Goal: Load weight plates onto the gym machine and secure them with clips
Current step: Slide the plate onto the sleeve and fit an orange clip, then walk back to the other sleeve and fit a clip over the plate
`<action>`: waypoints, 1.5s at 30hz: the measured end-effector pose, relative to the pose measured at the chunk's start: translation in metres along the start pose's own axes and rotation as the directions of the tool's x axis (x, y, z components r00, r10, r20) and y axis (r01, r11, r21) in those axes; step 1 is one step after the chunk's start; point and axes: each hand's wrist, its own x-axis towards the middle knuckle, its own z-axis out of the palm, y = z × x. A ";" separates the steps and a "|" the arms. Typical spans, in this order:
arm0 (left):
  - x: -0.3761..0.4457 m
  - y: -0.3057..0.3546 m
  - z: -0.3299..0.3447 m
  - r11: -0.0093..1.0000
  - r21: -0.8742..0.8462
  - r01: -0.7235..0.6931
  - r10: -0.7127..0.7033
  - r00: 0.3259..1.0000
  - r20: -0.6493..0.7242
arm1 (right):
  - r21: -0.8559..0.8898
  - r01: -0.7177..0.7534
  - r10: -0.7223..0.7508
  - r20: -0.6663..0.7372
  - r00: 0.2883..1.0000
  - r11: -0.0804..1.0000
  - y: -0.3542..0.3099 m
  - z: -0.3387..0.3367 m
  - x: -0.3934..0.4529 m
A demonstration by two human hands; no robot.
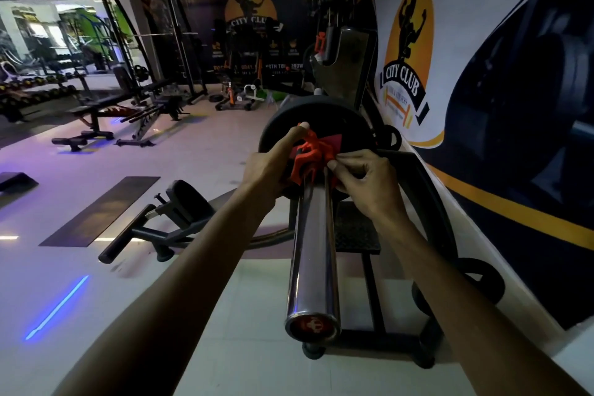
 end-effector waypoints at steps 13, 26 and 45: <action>0.005 -0.015 -0.003 0.955 -0.292 0.059 -0.042 0.997 0.065 | 0.004 0.032 -0.032 -0.110 0.993 0.999 -0.006 0.007 -0.015; -0.005 -0.024 -0.009 0.982 -0.187 -0.027 0.041 0.997 0.071 | 0.048 -0.036 0.040 -0.083 0.996 0.998 -0.008 0.007 -0.016; -0.104 -0.134 -0.247 0.773 0.543 -0.329 0.415 0.909 -0.040 | -0.278 -0.187 0.219 0.091 0.971 0.942 -0.028 0.149 -0.188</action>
